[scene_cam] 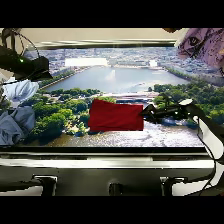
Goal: Fold the clothes and pants, and hang the long-sleeved shirts on hangers.
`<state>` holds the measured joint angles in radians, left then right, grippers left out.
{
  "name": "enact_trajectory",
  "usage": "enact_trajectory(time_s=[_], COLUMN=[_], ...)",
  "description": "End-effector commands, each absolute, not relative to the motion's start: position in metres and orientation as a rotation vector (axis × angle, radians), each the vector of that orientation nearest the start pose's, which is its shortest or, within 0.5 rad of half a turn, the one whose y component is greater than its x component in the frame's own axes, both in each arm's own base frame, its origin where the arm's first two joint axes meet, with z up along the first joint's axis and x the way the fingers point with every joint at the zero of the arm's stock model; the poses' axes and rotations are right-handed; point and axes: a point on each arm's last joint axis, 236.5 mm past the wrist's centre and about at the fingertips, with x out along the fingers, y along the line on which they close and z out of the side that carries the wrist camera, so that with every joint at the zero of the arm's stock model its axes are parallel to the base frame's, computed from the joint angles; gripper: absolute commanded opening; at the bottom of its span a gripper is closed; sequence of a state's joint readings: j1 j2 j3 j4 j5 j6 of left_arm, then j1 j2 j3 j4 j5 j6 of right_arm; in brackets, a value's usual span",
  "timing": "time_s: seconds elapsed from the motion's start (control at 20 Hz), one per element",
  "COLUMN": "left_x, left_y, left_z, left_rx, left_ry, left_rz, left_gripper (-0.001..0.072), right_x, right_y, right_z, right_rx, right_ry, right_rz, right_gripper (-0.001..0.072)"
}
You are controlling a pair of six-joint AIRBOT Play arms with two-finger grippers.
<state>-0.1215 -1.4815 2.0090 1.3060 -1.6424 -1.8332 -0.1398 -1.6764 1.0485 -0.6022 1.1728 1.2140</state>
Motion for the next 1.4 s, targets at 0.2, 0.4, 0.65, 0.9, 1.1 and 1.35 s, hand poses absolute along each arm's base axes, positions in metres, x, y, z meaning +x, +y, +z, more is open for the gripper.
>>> enact_trajectory(time_s=[0.2,0.4,0.65,0.9,1.1,1.35], left_x=[0.419,0.419,0.419,0.419,0.419,0.419], left_y=[-0.114,-0.114,-0.114,-0.114,-0.114,-0.114], left_z=[0.199,0.199,0.199,0.199,0.199,0.199], left_rx=[-0.294,-0.294,-0.294,-0.294,-0.294,-0.294], left_ry=[1.159,1.159,1.159,1.160,1.160,1.160], left_rz=[-0.207,-0.207,-0.207,-0.207,-0.207,-0.207], left_gripper=[0.0021,0.0021,0.0021,0.0021,0.0021,0.0021], right_x=[0.403,0.445,0.502,0.536,0.543,0.526], right_y=[0.137,0.113,0.064,0.013,-0.047,-0.145], right_z=[-0.080,-0.048,0.025,0.103,0.142,0.159], right_rx=[0.844,0.782,0.683,0.691,0.741,0.797], right_ry=[1.407,1.354,1.200,1.014,0.901,0.810], right_rz=[0.461,0.348,0.208,0.119,0.008,-0.190], right_gripper=[0.0030,0.0030,0.0030,0.0029,0.0029,0.0030])
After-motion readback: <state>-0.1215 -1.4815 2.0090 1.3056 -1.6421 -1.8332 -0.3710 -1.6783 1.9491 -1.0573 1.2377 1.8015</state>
